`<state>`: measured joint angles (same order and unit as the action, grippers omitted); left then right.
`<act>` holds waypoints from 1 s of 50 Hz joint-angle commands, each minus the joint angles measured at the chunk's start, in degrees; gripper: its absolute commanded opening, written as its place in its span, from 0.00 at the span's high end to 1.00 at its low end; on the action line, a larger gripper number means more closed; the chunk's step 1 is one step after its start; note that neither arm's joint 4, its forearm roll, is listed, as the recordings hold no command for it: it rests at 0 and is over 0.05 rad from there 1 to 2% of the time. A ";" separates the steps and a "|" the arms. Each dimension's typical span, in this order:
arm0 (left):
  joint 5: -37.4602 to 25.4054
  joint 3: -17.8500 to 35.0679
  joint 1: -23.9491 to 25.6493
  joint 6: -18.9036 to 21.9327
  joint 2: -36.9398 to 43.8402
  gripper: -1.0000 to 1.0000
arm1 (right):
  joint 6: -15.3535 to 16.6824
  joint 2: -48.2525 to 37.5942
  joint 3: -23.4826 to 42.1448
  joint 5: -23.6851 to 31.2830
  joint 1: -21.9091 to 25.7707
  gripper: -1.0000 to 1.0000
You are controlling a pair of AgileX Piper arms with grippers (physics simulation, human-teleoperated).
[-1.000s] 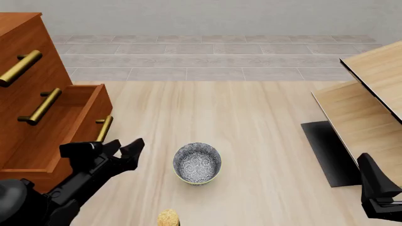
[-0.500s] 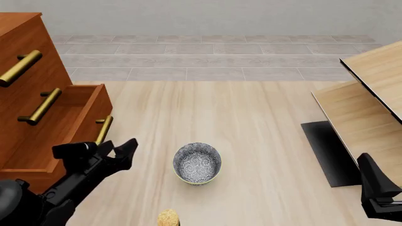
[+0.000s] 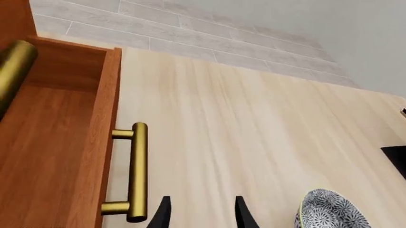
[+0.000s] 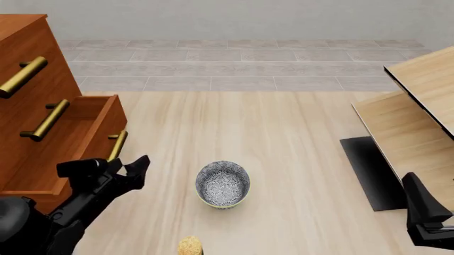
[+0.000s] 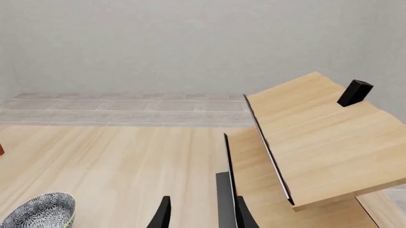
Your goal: Close the bottom drawer of the cabinet.
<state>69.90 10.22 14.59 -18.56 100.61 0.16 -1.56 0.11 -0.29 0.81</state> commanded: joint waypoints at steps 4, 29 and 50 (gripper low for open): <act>0.00 1.19 -2.74 1.68 2.23 0.00 | -0.18 -0.51 -0.03 -0.47 0.09 0.00; 0.00 1.04 -6.58 3.90 2.71 0.00 | -0.76 0.23 -0.01 0.01 -0.42 0.00; 0.00 -0.54 -9.51 4.82 0.75 0.00 | -1.06 -0.48 -0.02 -0.73 -0.48 0.00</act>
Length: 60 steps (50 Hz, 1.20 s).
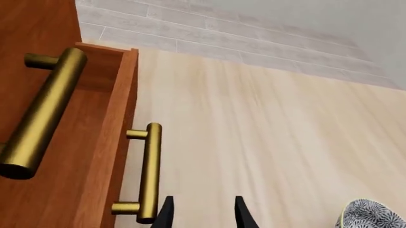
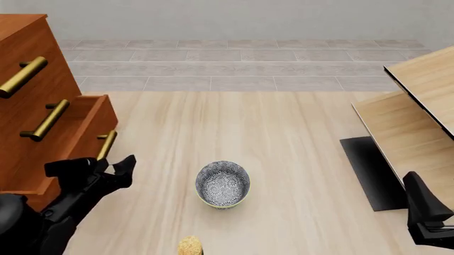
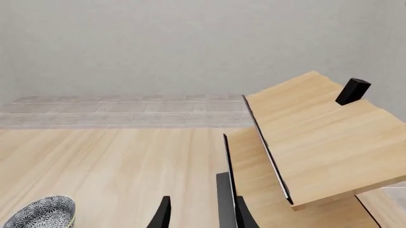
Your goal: Close the bottom drawer of the cabinet.
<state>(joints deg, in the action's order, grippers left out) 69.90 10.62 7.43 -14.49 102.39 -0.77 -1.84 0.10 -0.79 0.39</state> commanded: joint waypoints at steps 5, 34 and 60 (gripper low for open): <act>0.00 -1.44 -2.50 1.37 -1.67 0.00 | -0.19 0.19 -0.04 0.10 -0.20 0.00; 0.00 -2.69 -4.66 2.92 -3.36 0.00 | -0.15 0.07 0.00 0.02 -0.15 0.00; 0.00 -2.59 -7.78 5.49 -3.11 0.00 | 0.27 -0.23 -0.07 0.00 0.37 0.00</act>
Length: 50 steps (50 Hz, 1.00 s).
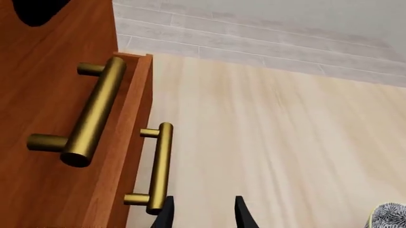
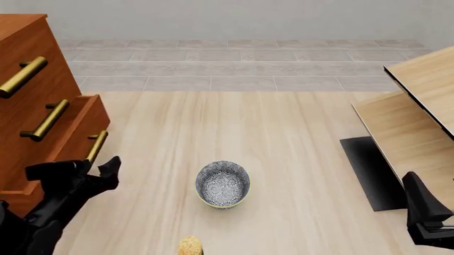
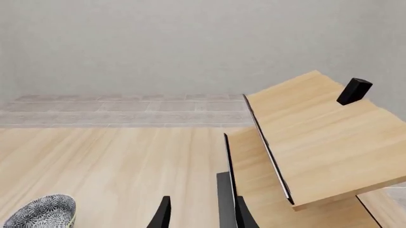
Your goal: Close the bottom drawer of the cabinet.
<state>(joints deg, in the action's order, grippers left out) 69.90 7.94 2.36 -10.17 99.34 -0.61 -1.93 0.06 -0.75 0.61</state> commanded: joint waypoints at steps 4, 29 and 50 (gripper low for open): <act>0.00 0.27 -3.27 1.34 0.12 0.00 | 0.07 -0.51 -0.01 -0.37 0.20 0.00; 0.00 0.24 -5.18 2.66 -0.33 0.00 | -0.09 -0.53 0.02 -0.43 -0.01 0.00; 0.00 0.66 -7.21 3.31 0.05 0.00 | 0.01 -0.78 0.01 -0.70 -0.02 0.00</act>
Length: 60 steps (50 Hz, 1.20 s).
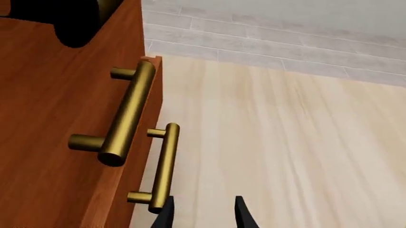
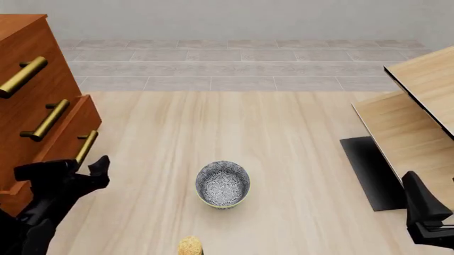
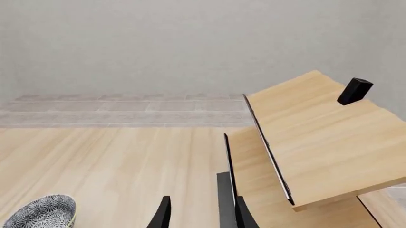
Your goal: Close the bottom drawer of the cabinet.
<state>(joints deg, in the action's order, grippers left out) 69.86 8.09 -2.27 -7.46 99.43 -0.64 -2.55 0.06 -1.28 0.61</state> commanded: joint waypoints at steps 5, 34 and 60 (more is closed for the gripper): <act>0.04 0.54 -3.24 0.84 -0.07 0.00 | 0.06 -0.12 -0.01 -0.14 0.00 0.00; 0.04 1.10 -7.71 2.17 0.28 0.00 | 0.14 0.11 -0.01 0.11 -0.09 0.00; 0.04 1.10 -10.96 3.02 -0.38 0.00 | 0.21 -0.07 0.02 -0.10 -0.06 0.00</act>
<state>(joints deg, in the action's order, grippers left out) 69.84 9.42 -11.17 -4.71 99.60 -0.48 -2.42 0.08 -1.16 0.48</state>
